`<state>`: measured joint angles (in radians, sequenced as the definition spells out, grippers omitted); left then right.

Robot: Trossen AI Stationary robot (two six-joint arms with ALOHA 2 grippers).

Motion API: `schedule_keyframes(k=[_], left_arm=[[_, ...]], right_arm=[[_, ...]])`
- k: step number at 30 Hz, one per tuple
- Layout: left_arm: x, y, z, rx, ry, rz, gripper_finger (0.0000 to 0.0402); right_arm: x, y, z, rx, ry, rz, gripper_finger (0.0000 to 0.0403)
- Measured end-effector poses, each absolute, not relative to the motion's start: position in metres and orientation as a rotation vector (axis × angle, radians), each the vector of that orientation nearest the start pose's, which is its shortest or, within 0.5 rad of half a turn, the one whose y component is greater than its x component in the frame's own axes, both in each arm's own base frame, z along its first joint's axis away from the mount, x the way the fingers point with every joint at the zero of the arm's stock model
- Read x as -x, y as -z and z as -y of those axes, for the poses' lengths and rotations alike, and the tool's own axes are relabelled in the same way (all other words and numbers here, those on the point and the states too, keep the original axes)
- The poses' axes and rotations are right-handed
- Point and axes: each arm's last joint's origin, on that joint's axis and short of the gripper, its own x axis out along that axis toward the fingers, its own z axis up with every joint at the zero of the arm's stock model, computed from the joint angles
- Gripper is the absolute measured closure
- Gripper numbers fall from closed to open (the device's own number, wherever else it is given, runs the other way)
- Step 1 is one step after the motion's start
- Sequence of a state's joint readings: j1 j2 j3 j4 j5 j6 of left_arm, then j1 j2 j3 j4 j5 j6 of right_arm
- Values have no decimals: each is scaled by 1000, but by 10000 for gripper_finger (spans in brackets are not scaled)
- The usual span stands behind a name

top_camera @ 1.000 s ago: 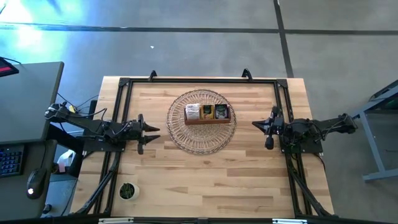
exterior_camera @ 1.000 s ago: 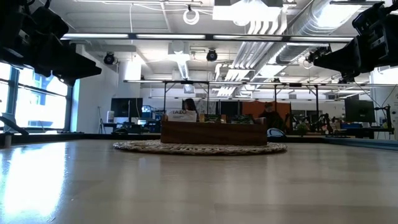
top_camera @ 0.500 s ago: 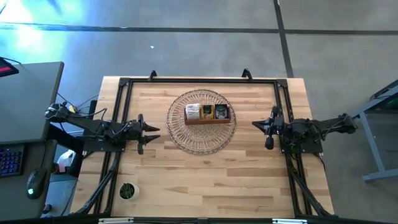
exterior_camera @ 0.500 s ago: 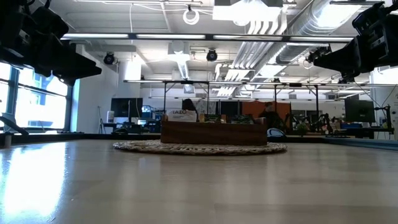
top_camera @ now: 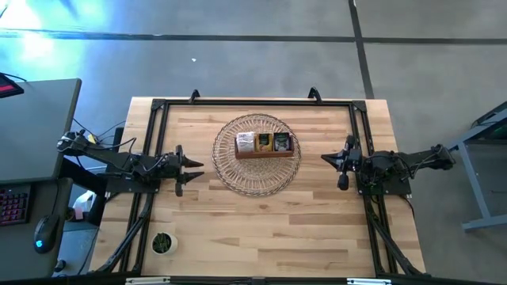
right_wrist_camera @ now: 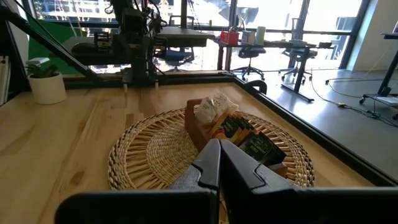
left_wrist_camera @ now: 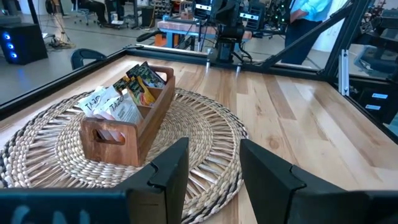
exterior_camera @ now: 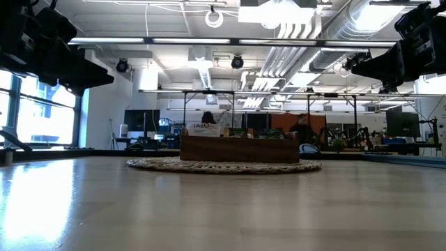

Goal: Pick & Place Tea
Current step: Return to Home Position

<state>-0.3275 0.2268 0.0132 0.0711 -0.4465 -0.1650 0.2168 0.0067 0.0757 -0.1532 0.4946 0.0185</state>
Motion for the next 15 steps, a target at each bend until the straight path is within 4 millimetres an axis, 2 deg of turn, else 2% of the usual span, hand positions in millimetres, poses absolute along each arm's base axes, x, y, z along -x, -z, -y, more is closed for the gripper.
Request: schedule_keyframes(k=[6, 15], left_arm=[[-106, -156, 23, 110, -129, -124, 259], [-99, -167, 20, 160, -113, -3, 259]], right_arm=[[-90, -174, -6, 11, 279, -77, 402], [-90, -174, -6, 11, 279, -77, 402]])
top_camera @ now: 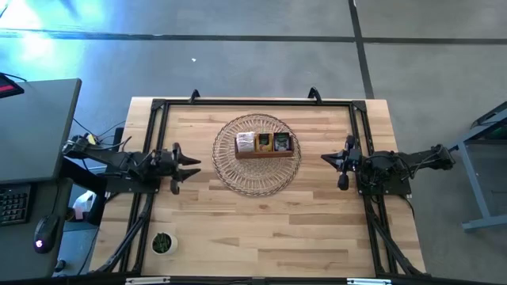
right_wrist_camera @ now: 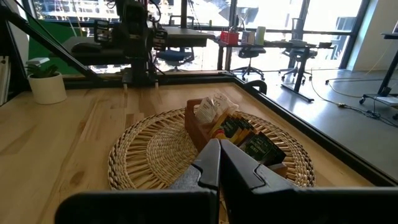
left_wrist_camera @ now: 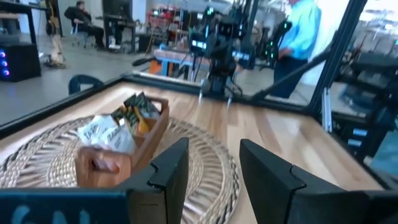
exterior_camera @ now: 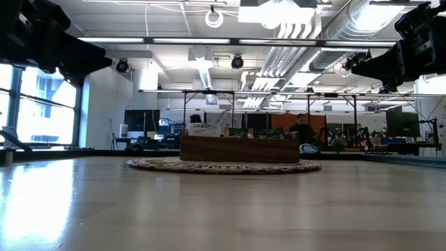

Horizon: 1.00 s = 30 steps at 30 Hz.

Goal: Pick & Place Tea
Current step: Return to Home Position

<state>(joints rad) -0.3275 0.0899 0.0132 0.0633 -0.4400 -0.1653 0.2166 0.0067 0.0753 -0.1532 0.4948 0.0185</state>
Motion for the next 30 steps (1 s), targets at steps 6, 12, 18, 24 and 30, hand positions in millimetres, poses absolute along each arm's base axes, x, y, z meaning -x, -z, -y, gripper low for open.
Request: schedule_keyframes(k=[6, 12, 18, 24, 30], left_arm=[[-94, -173, 19, 189, -107, 70, 259], [-93, -174, 18, 190, -111, 71, 259], [-93, -174, 18, 190, -111, 71, 259], [-93, -174, 18, 190, -111, 71, 259], [-93, -174, 18, 189, -113, 70, 259]], right_arm=[[-90, -174, -6, 11, 279, -77, 402], [-90, -174, -6, 11, 279, -77, 402], [-90, -174, -6, 11, 279, -77, 402], [-90, -174, -6, 11, 279, -77, 402], [-90, -174, -6, 11, 279, -77, 402]])
